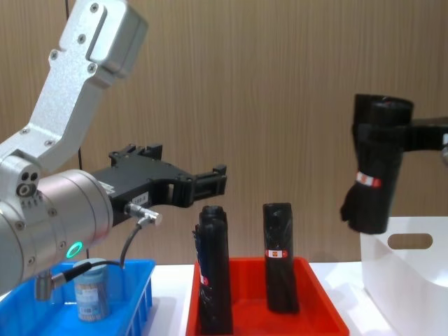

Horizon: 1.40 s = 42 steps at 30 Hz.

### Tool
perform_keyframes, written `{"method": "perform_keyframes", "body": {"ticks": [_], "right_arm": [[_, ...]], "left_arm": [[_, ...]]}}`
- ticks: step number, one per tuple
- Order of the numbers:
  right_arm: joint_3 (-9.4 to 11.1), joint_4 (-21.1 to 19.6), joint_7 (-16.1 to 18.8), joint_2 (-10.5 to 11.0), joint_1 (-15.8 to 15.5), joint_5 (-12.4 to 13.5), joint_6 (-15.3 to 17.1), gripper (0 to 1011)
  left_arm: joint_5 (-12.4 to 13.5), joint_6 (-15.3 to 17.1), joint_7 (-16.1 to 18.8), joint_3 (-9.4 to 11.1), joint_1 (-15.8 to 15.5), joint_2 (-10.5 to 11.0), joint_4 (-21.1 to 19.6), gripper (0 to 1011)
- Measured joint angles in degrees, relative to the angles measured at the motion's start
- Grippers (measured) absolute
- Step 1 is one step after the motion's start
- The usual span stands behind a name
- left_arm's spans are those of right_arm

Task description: Pick the cotton swabs from the blue box and place them into the white box.

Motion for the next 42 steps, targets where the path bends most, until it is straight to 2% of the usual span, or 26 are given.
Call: {"method": "perform_keyframes", "body": {"ticks": [8, 17, 30, 33, 42], "right_arm": [[1.43, 1.99, -1.33, 1.25, 1.24, -1.29, -1.22, 521], [2.3, 6.78, -2.5, 1.89, 3.26, -3.26, -2.87, 521], [2.28, 13.09, -3.64, 1.7, 5.25, -5.57, -4.7, 521], [2.1, 15.59, -4.02, 1.48, 5.91, -6.17, -5.3, 521], [1.82, 18.89, -4.68, 1.14, 6.74, -6.69, -6.09, 539]], "left_arm": [[0.0, 0.0, 0.0, 0.0, 0.0, 0.0, 0.0, 1004], [0.0, 0.0, 0.0, 0.0, 0.0, 0.0, 0.0, 1004], [0.0, 0.0, 0.0, 0.0, 0.0, 0.0, 0.0, 1004], [0.0, 0.0, 0.0, 0.0, 0.0, 0.0, 0.0, 1004], [0.0, 0.0, 0.0, 0.0, 0.0, 0.0, 0.0, 1004]]}}
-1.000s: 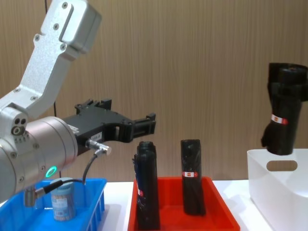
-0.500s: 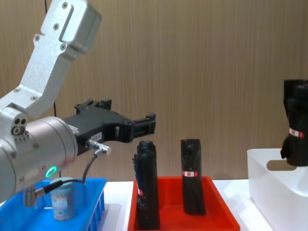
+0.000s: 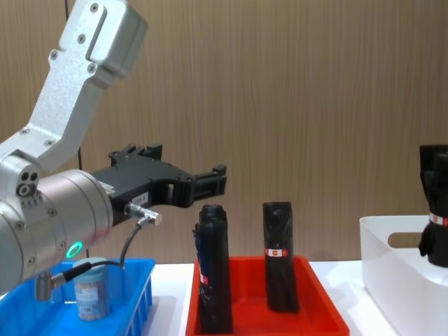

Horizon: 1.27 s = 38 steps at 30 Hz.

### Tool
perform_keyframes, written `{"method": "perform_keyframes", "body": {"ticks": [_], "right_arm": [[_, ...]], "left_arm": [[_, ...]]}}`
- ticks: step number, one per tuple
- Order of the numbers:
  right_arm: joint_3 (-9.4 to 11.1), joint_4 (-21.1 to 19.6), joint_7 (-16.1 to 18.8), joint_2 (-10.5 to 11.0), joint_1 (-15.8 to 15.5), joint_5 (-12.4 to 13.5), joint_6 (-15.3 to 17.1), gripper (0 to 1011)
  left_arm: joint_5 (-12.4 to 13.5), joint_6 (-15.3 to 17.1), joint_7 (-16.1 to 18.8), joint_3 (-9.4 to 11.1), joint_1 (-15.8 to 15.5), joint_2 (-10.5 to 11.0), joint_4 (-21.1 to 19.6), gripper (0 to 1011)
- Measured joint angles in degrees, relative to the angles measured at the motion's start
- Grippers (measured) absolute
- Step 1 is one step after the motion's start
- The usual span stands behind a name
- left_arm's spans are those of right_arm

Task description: Pick the cotton swabs from the blue box and place them into the white box.

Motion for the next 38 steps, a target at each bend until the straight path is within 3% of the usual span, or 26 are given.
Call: {"method": "perform_keyframes", "body": {"ticks": [15, 38], "right_arm": [[-0.14, 1.65, -0.65, -0.14, 0.15, -0.51, -0.61, 977], [-0.04, 0.83, -0.93, 0.02, -0.57, -0.6, -0.65, 1001]], "left_arm": [[0.0, 0.0, 0.0, 0.0, 0.0, 0.0, 0.0, 1004], [0.0, 0.0, 0.0, 0.0, 0.0, 0.0, 0.0, 1004]]}}
